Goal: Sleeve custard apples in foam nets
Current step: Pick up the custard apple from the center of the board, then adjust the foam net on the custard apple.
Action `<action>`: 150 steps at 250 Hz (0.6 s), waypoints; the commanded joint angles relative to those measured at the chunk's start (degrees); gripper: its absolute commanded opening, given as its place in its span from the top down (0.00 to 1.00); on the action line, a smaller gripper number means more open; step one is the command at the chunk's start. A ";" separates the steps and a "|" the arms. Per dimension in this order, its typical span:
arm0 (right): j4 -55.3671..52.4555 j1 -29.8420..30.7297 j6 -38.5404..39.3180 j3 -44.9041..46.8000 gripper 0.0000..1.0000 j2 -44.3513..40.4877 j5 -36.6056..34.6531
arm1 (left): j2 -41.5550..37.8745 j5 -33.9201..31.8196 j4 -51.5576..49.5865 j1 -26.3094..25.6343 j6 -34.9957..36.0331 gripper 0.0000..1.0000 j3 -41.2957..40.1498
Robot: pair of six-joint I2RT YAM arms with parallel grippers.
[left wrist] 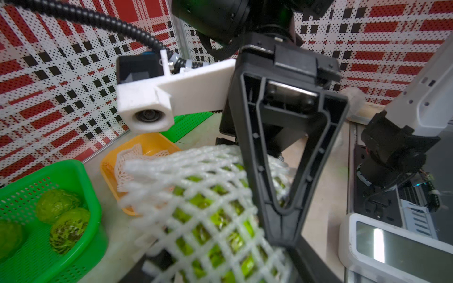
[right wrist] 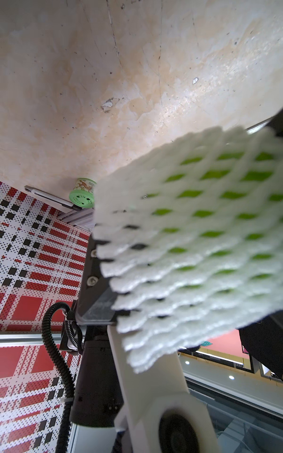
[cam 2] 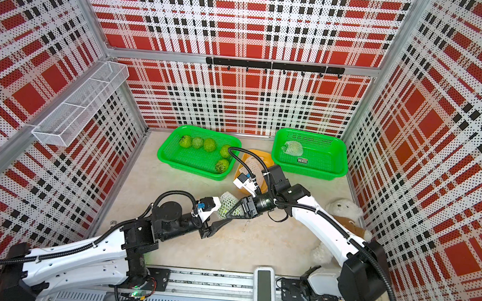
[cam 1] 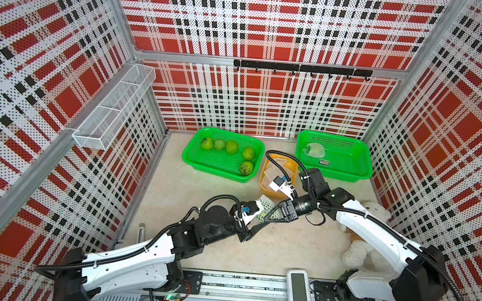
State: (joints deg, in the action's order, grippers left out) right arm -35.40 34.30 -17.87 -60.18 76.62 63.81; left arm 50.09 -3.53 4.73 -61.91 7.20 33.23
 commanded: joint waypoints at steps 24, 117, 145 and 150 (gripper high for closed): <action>7.21 0.07 -4.44 2.40 0.25 -2.53 0.44 | -2.99 -7.67 5.88 -1.91 3.14 0.49 -3.23; -3.57 -0.48 16.80 1.59 0.00 -12.23 -7.54 | -9.39 18.48 2.97 12.56 -5.63 0.47 -2.69; 1.73 -0.54 20.79 2.86 0.00 -16.94 -8.75 | -8.96 27.04 -0.74 14.75 -6.32 0.47 -0.03; 2.20 -0.47 22.24 3.00 0.00 -17.82 -9.46 | -8.83 28.39 -1.65 14.86 -6.12 0.47 0.55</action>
State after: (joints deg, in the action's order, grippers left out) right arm -34.28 34.00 -7.77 -56.58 63.75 58.15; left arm 41.15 11.25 6.83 -48.53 3.38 30.37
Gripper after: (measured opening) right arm 0.998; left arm 0.584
